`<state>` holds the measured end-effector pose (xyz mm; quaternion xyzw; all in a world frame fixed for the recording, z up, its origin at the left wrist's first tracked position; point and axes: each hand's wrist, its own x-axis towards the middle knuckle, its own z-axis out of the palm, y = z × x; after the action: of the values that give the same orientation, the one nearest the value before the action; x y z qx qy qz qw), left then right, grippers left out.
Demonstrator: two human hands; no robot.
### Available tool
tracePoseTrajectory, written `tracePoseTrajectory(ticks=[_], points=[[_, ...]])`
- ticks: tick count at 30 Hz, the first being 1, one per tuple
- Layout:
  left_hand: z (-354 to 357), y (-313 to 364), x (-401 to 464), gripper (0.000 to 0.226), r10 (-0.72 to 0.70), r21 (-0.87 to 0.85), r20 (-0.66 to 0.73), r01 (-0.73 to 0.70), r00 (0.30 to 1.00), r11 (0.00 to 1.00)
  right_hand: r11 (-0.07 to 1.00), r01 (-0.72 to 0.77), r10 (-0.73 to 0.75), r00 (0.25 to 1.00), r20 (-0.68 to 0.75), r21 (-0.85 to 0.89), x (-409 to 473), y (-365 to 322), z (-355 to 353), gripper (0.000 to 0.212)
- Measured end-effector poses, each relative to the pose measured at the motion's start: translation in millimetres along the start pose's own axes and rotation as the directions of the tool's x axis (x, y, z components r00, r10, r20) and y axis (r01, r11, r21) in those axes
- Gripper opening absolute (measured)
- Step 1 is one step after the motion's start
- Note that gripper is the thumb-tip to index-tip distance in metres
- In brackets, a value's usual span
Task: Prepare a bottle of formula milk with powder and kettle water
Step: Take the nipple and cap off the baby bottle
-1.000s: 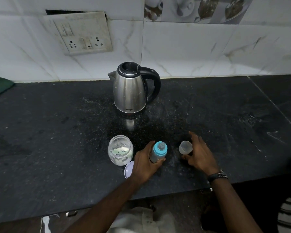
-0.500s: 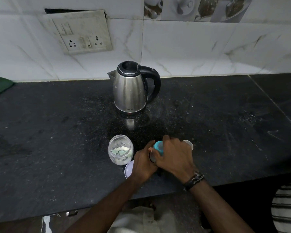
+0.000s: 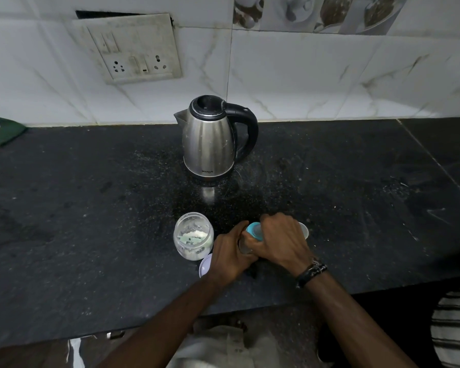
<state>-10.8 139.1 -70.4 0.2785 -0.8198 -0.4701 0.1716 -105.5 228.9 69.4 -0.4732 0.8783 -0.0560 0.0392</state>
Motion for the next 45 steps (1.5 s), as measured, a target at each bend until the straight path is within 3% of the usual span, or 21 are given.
tracePoseTrajectory(ticks=[6,10,12,14,16,19,21,27,31,34,36,40,45], points=[[-3,2,3,0.067,0.046,-0.014,-0.001,-0.046,0.999,0.999,0.98,0.194,-0.191,0.98,0.06,-0.039,10,19,-6,0.048],[-10,14,3,0.065,0.094,-0.041,-0.029,-0.095,0.995,0.995,0.929,0.371,-0.366,0.909,0.197,0.016,15,25,-19,0.033],[-9,16,2,0.061,0.1,-0.056,-0.033,-0.102,0.994,0.993,0.91,0.413,-0.399,0.869,0.292,0.014,17,24,-27,0.037],[-8,16,-1,0.061,0.074,-0.045,-0.025,-0.075,0.997,0.996,0.923,0.38,-0.376,0.866,0.331,0.053,17,21,-35,0.043],[-8,14,-1,0.068,0.046,-0.019,-0.029,-0.046,0.999,0.999,0.952,0.295,-0.304,0.909,0.285,0.075,14,14,-40,0.049],[-9,17,0,0.067,0.038,0.011,-0.028,-0.038,0.999,0.999,0.965,0.171,-0.116,0.957,0.265,-0.197,12,-5,-38,0.065],[-12,22,1,0.06,0.056,0.009,-0.023,-0.056,0.998,0.998,0.955,0.153,-0.081,0.959,0.272,-0.253,11,-17,-33,0.064],[-11,19,-2,0.069,0.044,-0.035,-0.017,-0.045,0.999,0.998,0.951,0.282,-0.232,0.923,0.306,-0.13,15,-11,-41,0.023],[-12,27,-2,0.065,0.037,-0.051,-0.029,-0.038,0.999,0.998,0.971,0.235,-0.24,0.933,0.269,0.048,10,11,-52,0.041],[-10,24,-2,0.075,0.039,-0.042,-0.064,-0.041,0.997,0.998,0.978,0.092,-0.127,0.975,0.182,0.186,3,32,-61,0.036],[-9,24,-3,0.081,0.037,-0.045,-0.074,-0.041,0.997,0.998,0.989,0.017,-0.041,0.985,0.165,0.146,-5,43,-59,0.032],[-7,24,-5,0.085,0.031,-0.046,-0.076,-0.034,0.997,0.998,0.982,-0.16,0.128,0.955,0.268,0.101,-29,58,-31,0.046],[-8,24,-5,0.083,0.017,-0.051,-0.058,-0.02,0.998,0.998,0.979,-0.202,0.179,0.93,0.32,0.04,-52,54,1,0.061]])
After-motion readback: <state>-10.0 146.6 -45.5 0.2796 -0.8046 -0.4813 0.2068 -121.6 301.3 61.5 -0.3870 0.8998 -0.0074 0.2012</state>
